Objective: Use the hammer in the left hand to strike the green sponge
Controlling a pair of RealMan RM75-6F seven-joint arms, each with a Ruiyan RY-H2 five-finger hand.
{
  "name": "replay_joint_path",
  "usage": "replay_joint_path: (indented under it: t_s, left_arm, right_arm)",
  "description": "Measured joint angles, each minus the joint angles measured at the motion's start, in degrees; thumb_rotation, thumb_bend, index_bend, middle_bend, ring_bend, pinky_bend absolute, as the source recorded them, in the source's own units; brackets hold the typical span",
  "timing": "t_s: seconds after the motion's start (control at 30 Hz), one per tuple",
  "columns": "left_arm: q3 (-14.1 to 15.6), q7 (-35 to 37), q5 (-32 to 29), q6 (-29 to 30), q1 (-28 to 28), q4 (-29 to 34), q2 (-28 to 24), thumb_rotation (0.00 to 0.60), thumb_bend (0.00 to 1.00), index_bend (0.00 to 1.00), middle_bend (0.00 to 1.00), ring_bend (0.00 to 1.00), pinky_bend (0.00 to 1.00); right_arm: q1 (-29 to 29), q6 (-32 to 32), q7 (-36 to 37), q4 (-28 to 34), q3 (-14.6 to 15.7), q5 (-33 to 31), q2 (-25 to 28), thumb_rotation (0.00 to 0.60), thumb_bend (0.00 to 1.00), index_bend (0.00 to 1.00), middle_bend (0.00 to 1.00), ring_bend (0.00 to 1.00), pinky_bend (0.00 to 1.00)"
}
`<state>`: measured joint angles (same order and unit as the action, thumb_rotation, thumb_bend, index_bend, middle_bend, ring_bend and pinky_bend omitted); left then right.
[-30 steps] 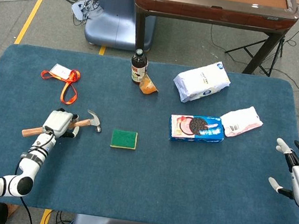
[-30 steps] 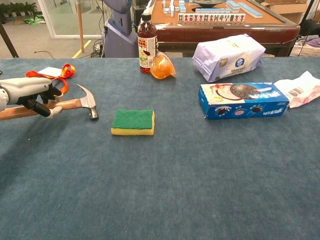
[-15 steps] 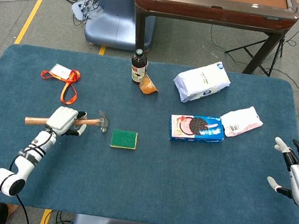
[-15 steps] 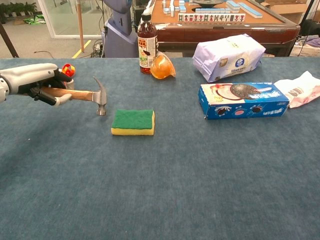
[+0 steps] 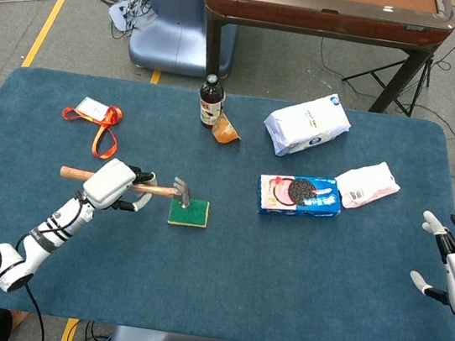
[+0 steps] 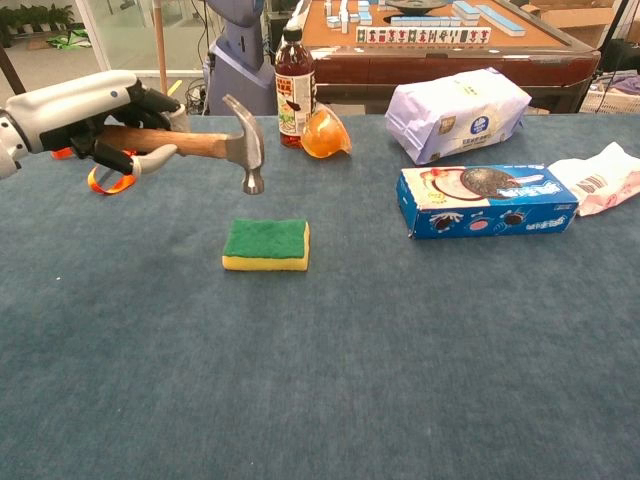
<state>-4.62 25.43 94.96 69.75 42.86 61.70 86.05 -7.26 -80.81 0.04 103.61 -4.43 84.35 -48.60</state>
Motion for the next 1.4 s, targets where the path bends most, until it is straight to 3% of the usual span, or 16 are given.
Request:
replay_joint_path:
  t_s: [0.33, 0.93, 1.4]
  left_arm:
    - [0.9, 1.9, 4.9, 7.0, 2.2, -8.9, 5.5, 0.6, 0.51, 0.69, 0.72, 0.66, 0.9]
    - [4.7, -0.2, 5.5, 7.3, 2.5, -22.4, 10.7, 0.6, 0.51, 0.69, 0.75, 0.7, 0.96]
    - [6.6, -2.0, 5.1, 7.4, 1.9, -27.7, 14.0, 0.6, 0.51, 0.69, 0.75, 0.71, 0.97]
  right_arm:
    - [0.4, -0.3, 0.3, -0.1, 0.2, 0.1, 0.1, 0.6, 0.18, 0.08, 0.24, 0.01, 0.0]
    - [0.0, 0.9, 0.0, -0.6, 0.1, -0.7, -0.6, 0.6, 0.18, 0.08, 0.24, 0.01, 0.0]
    - [0.3, 0.4, -0.2, -0.6, 0.1, -0.9, -0.6, 0.6, 0.18, 0.08, 0.24, 0.01, 0.0]
